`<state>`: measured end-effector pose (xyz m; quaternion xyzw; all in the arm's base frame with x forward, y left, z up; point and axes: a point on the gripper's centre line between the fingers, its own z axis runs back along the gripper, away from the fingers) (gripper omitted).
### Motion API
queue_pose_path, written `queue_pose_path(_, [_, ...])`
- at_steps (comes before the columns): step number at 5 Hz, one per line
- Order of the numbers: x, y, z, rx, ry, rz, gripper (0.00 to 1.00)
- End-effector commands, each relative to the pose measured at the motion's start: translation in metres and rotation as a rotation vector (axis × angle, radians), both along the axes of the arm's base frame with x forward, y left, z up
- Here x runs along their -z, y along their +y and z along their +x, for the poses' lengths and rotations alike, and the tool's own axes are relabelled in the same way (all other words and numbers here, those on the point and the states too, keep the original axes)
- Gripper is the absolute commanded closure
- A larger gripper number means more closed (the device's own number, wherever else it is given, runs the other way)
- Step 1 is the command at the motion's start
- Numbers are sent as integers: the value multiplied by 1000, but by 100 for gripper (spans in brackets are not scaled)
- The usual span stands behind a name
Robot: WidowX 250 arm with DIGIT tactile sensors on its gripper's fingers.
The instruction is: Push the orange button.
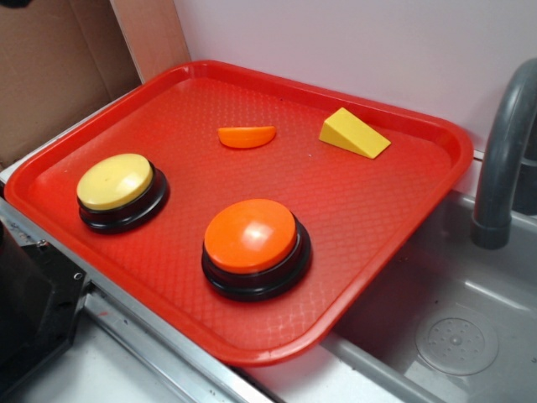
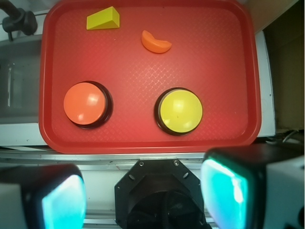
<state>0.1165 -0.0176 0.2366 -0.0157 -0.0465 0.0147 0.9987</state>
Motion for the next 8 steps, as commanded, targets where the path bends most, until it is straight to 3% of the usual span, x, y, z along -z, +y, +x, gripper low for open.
queue_pose_path(1, [0, 0, 0, 0, 0, 0, 0])
queue_pose_path(2, [50, -50, 29, 250, -6, 62, 0])
queue_pose_path(3, [97, -66, 41, 432, -139, 86, 0])
queue_pose_path(4, [142, -76, 50, 465, -125, 28, 0])
queue_pose_path(5, [140, -101, 53, 494, -89, 63, 0])
queue_pose_path(8, [140, -101, 53, 494, -89, 63, 0])
